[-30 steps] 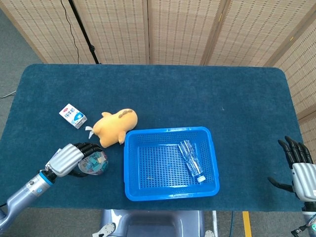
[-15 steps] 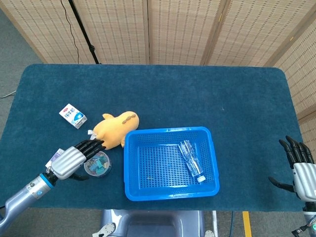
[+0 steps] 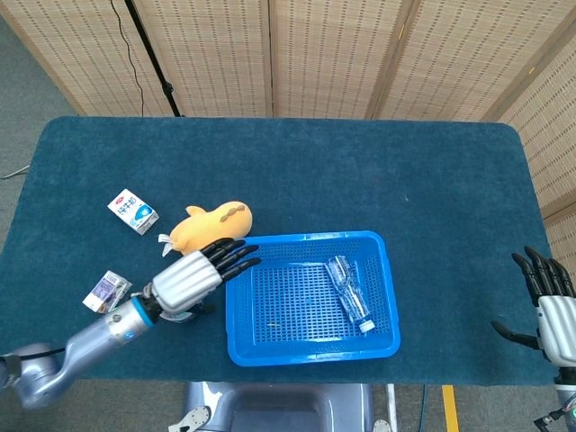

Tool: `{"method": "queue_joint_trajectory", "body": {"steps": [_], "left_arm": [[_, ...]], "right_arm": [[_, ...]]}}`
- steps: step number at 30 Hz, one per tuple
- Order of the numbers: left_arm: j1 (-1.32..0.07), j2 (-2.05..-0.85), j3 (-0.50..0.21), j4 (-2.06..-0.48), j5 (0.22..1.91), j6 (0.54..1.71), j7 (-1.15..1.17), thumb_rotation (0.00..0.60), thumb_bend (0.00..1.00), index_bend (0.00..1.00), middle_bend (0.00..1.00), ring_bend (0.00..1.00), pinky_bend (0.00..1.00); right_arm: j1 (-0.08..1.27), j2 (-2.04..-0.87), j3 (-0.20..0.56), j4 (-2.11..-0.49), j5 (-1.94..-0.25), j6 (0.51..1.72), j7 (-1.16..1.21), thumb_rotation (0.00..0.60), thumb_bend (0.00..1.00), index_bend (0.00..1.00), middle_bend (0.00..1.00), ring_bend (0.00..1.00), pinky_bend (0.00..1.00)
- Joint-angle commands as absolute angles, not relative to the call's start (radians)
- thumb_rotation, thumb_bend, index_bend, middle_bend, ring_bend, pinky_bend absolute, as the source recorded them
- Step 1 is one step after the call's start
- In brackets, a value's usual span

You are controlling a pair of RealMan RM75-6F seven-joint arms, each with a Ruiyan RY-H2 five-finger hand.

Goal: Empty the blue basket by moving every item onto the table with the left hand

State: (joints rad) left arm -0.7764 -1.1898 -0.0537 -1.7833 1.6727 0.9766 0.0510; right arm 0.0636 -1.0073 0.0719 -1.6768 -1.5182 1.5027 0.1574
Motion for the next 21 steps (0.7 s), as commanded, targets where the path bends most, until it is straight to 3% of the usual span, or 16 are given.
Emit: {"method": "queue_joint_trajectory", "body": {"steps": [1, 9, 21], "left_arm": [[-0.907, -1.361, -0.174, -1.778, 1.455, 0.816, 0.284, 0.6, 0.02, 0.0, 0.0, 0.0, 0.13], [-1.024, -1.596, -0.207, -1.614, 1.236, 0.747, 0.51, 0.6, 0.02, 0.0, 0.0, 0.0, 0.18], [-1.136, -1.754, -0.222, -1.472, 1.066, 0.751, 0.663, 0.6, 0.03, 0.0, 0.0, 0.0, 0.18]], "right_arm": [[0.066, -1.005, 0.076, -1.668, -1.507, 1.495, 0.17, 0.6, 0.0, 0.0, 0.0, 0.0, 0.0], [0.07, -0.999, 0.086, -1.654, -1.486, 1.483, 0.202, 0.6, 0.0, 0.0, 0.0, 0.0, 0.0], [0.07, -0.994, 0.093, -1.645, -1.472, 1.476, 0.226, 0.6, 0.0, 0.0, 0.0, 0.0, 0.0]]}}
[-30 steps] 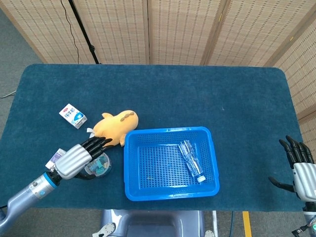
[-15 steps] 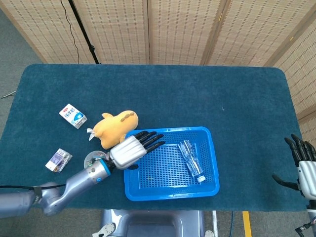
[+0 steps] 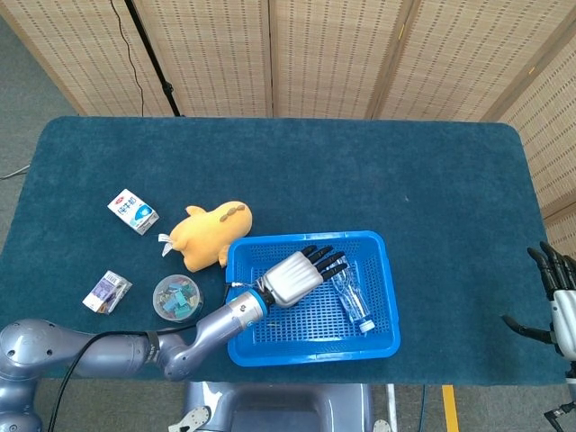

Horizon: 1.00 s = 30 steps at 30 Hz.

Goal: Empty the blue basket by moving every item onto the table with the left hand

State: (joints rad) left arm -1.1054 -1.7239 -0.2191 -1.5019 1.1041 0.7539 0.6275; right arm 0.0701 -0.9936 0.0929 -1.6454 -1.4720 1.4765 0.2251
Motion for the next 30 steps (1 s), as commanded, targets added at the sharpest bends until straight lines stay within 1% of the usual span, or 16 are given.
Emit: {"method": "queue_joint_trajectory", "body": {"steps": [1, 10, 16, 18, 19, 20, 21, 24, 25, 28, 30], "left_arm": [[-1.145, -1.765, -0.22, -1.461, 1.053, 0.748, 0.676, 0.6, 0.03, 0.0, 0.0, 0.0, 0.18], [-1.204, -1.848, -0.211, -1.38, 0.979, 0.747, 0.731, 0.6, 0.03, 0.0, 0.0, 0.0, 0.18], [-1.238, -1.895, -0.22, -1.316, 0.934, 0.754, 0.755, 0.6, 0.05, 0.0, 0.0, 0.0, 0.18], [-1.253, -1.917, -0.22, -1.284, 0.915, 0.746, 0.764, 0.6, 0.06, 0.02, 0.02, 0.02, 0.18], [-1.258, -1.925, -0.22, -1.275, 0.909, 0.746, 0.766, 0.6, 0.07, 0.05, 0.05, 0.04, 0.18], [-1.263, -1.934, -0.22, -1.265, 0.904, 0.749, 0.769, 0.6, 0.08, 0.11, 0.1, 0.09, 0.2], [-1.267, -1.941, -0.219, -1.259, 0.9, 0.752, 0.773, 0.6, 0.1, 0.19, 0.18, 0.14, 0.25], [-1.272, -1.959, -0.216, -1.244, 0.885, 0.759, 0.778, 0.6, 0.15, 0.36, 0.3, 0.26, 0.37], [-1.274, -1.964, -0.217, -1.242, 0.878, 0.759, 0.778, 0.6, 0.17, 0.39, 0.33, 0.29, 0.39], [-1.276, -1.978, -0.215, -1.23, 0.888, 0.791, 0.787, 0.6, 0.28, 0.55, 0.47, 0.42, 0.5], [-1.27, -1.983, -0.21, -1.23, 0.905, 0.817, 0.786, 0.6, 0.31, 0.59, 0.51, 0.46, 0.54]], "right_arm": [[0.07, -0.993, 0.093, -1.646, -1.473, 1.476, 0.226, 0.6, 0.0, 0.0, 0.0, 0.0, 0.0], [0.07, -0.99, 0.093, -1.644, -1.472, 1.473, 0.232, 0.6, 0.0, 0.0, 0.0, 0.0, 0.0], [0.07, -0.985, 0.095, -1.642, -1.466, 1.47, 0.245, 0.6, 0.0, 0.0, 0.0, 0.0, 0.0], [0.068, -0.982, 0.097, -1.641, -1.464, 1.472, 0.251, 0.6, 0.0, 0.0, 0.0, 0.0, 0.0], [0.068, -0.981, 0.097, -1.641, -1.464, 1.473, 0.252, 0.6, 0.0, 0.0, 0.0, 0.0, 0.0], [0.067, -0.981, 0.098, -1.641, -1.463, 1.474, 0.254, 0.6, 0.0, 0.0, 0.0, 0.0, 0.0], [0.067, -0.98, 0.098, -1.64, -1.463, 1.475, 0.255, 0.6, 0.0, 0.0, 0.0, 0.0, 0.0], [0.066, -0.98, 0.099, -1.64, -1.462, 1.476, 0.256, 0.6, 0.0, 0.0, 0.0, 0.0, 0.0], [0.066, -0.98, 0.099, -1.64, -1.463, 1.476, 0.257, 0.6, 0.0, 0.0, 0.0, 0.0, 0.0], [0.065, -0.979, 0.099, -1.64, -1.464, 1.478, 0.258, 0.6, 0.0, 0.0, 0.0, 0.0, 0.0], [0.063, -0.978, 0.099, -1.641, -1.464, 1.48, 0.259, 0.6, 0.0, 0.0, 0.0, 0.0, 0.0]]}}
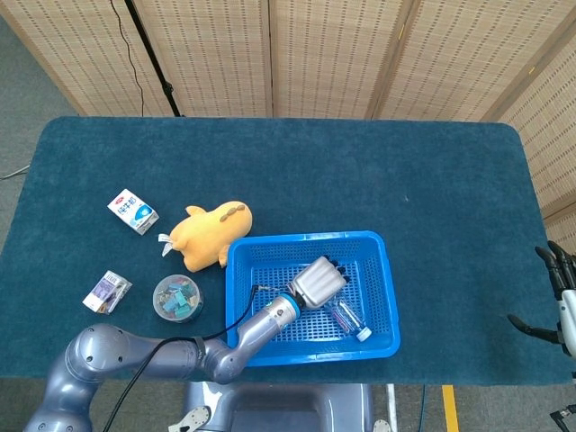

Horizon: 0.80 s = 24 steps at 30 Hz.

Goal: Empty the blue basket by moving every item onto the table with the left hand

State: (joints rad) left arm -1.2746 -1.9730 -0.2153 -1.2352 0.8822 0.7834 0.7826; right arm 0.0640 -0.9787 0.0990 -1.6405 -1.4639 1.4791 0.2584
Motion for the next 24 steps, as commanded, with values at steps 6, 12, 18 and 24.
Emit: {"method": "queue_joint_trajectory", "body": {"steps": [6, 12, 18, 24], "left_arm": [[-1.244, -1.934, -0.217, -1.303, 0.945, 0.868, 0.763, 0.6, 0.32, 0.61, 0.53, 0.48, 0.58], [-1.19, -1.798, -0.223, -1.478, 1.009, 0.942, 0.731, 0.6, 0.32, 0.61, 0.53, 0.48, 0.58], [-1.074, -1.554, -0.198, -1.699, 1.096, 1.033, 0.653, 0.6, 0.32, 0.61, 0.53, 0.48, 0.58], [-0.928, -1.34, -0.126, -1.758, 1.217, 1.114, 0.478, 0.6, 0.32, 0.61, 0.53, 0.48, 0.58]], "right_arm": [[0.062, -0.978, 0.098, -1.642, -1.468, 1.483, 0.259, 0.6, 0.0, 0.0, 0.0, 0.0, 0.0], [0.06, -0.977, 0.095, -1.646, -1.476, 1.487, 0.256, 0.6, 0.0, 0.0, 0.0, 0.0, 0.0], [0.056, -0.978, 0.087, -1.657, -1.497, 1.498, 0.241, 0.6, 0.0, 0.0, 0.0, 0.0, 0.0], [0.054, -0.979, 0.079, -1.67, -1.517, 1.506, 0.225, 0.6, 0.0, 0.0, 0.0, 0.0, 0.0]]}}
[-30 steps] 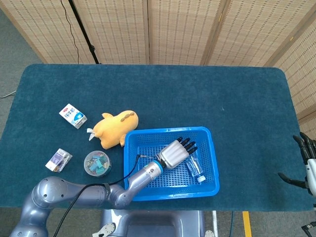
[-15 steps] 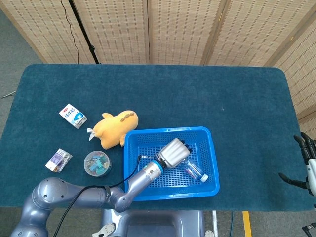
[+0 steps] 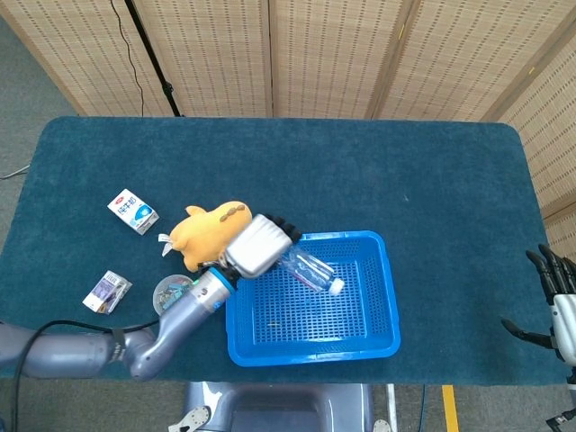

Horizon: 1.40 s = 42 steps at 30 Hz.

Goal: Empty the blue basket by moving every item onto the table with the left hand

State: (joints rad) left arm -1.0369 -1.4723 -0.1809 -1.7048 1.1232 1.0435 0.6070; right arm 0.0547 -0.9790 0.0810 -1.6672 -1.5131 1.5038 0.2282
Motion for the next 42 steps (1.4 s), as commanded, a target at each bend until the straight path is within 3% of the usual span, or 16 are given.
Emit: {"method": "queue_joint_trajectory", "body": {"steps": [1, 7, 13, 21, 31, 33, 34, 35, 36, 38, 39, 42], "left_arm": [[-0.91, -1.32, -0.117, -1.756, 1.232, 1.124, 0.452, 0.6, 0.32, 0.61, 0.53, 0.48, 0.58], [-0.784, -1.199, -0.04, -1.686, 1.324, 1.181, 0.239, 0.6, 0.32, 0.61, 0.53, 0.48, 0.58], [-0.677, -1.169, 0.027, -1.542, 1.341, 1.191, 0.017, 0.6, 0.32, 0.61, 0.53, 0.47, 0.58], [-0.583, -1.269, 0.059, -1.164, 1.353, 1.134, -0.249, 0.6, 0.32, 0.61, 0.53, 0.47, 0.58], [-0.588, -1.393, 0.046, -0.983, 1.363, 1.025, -0.21, 0.6, 0.32, 0.6, 0.53, 0.46, 0.58], [-0.589, -1.407, 0.044, -0.969, 1.364, 1.004, -0.197, 0.6, 0.32, 0.58, 0.5, 0.42, 0.55], [-0.59, -1.408, 0.043, -0.969, 1.362, 0.991, -0.19, 0.6, 0.31, 0.56, 0.46, 0.39, 0.51], [-0.592, -1.406, 0.043, -0.972, 1.361, 0.977, -0.186, 0.6, 0.3, 0.49, 0.36, 0.29, 0.43], [-0.593, -1.403, 0.044, -0.976, 1.362, 0.969, -0.186, 0.6, 0.27, 0.35, 0.22, 0.17, 0.32], [-0.594, -1.39, 0.044, -0.995, 1.365, 0.953, -0.206, 0.6, 0.21, 0.09, 0.04, 0.02, 0.13], [-0.594, -1.383, 0.043, -1.005, 1.367, 0.948, -0.218, 0.6, 0.18, 0.01, 0.0, 0.0, 0.05], [-0.593, -1.352, 0.044, -1.037, 1.38, 0.94, -0.262, 0.6, 0.08, 0.0, 0.0, 0.0, 0.0]], "right_arm": [[0.054, -0.979, 0.078, -1.672, -1.519, 1.507, 0.223, 0.6, 0.0, 0.0, 0.0, 0.0, 0.0], [0.053, -0.98, 0.072, -1.682, -1.532, 1.511, 0.214, 0.6, 0.0, 0.0, 0.0, 0.0, 0.0], [0.055, -0.983, 0.066, -1.691, -1.545, 1.509, 0.196, 0.6, 0.0, 0.0, 0.0, 0.0, 0.0], [0.06, -0.988, 0.061, -1.695, -1.547, 1.499, 0.178, 0.6, 0.0, 0.0, 0.0, 0.0, 0.0], [0.062, -0.987, 0.061, -1.696, -1.541, 1.494, 0.176, 0.6, 0.0, 0.0, 0.0, 0.0, 0.0], [0.062, -0.987, 0.061, -1.696, -1.539, 1.494, 0.177, 0.6, 0.0, 0.0, 0.0, 0.0, 0.0], [0.062, -0.987, 0.061, -1.695, -1.538, 1.494, 0.177, 0.6, 0.0, 0.0, 0.0, 0.0, 0.0], [0.062, -0.987, 0.062, -1.695, -1.537, 1.493, 0.178, 0.6, 0.0, 0.0, 0.0, 0.0, 0.0], [0.063, -0.987, 0.062, -1.695, -1.536, 1.493, 0.178, 0.6, 0.0, 0.0, 0.0, 0.0, 0.0], [0.063, -0.987, 0.062, -1.694, -1.535, 1.491, 0.178, 0.6, 0.0, 0.0, 0.0, 0.0, 0.0], [0.063, -0.987, 0.062, -1.694, -1.535, 1.491, 0.178, 0.6, 0.0, 0.0, 0.0, 0.0, 0.0], [0.064, -0.986, 0.062, -1.694, -1.534, 1.489, 0.179, 0.6, 0.0, 0.0, 0.0, 0.0, 0.0]]}}
